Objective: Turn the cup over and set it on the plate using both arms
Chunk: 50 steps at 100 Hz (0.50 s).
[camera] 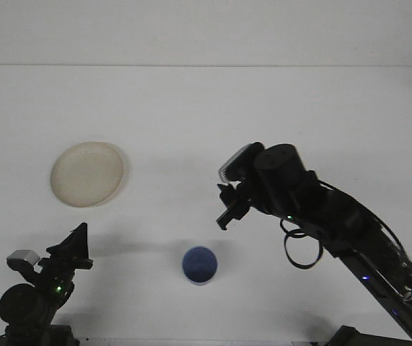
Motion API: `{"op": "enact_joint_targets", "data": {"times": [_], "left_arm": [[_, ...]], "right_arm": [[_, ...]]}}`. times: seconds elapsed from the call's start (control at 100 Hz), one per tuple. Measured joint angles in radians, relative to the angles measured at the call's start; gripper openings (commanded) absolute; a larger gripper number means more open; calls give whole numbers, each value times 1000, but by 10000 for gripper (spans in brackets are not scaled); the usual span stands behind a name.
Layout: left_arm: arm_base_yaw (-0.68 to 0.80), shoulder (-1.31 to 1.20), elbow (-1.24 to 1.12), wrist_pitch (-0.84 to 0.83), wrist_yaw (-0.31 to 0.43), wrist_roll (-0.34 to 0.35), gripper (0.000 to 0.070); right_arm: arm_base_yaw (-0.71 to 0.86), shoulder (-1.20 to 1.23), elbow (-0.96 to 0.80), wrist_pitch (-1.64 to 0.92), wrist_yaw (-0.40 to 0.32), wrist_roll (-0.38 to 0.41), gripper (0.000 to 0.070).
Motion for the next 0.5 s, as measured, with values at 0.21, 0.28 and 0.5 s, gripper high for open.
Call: {"op": "enact_joint_targets", "data": {"times": [0.21,0.28,0.5], "left_arm": [[0,216,219,-68,177,47,14],[-7,319,312,-127,221,99,13],[-92,661,581,-396,314,337,241]], "right_arm": [[-86,-275,-346,270,97,45,248],[-108,-380,-483,349,130,61,248],[-153,-666,-829,439,185,119,248]]}}
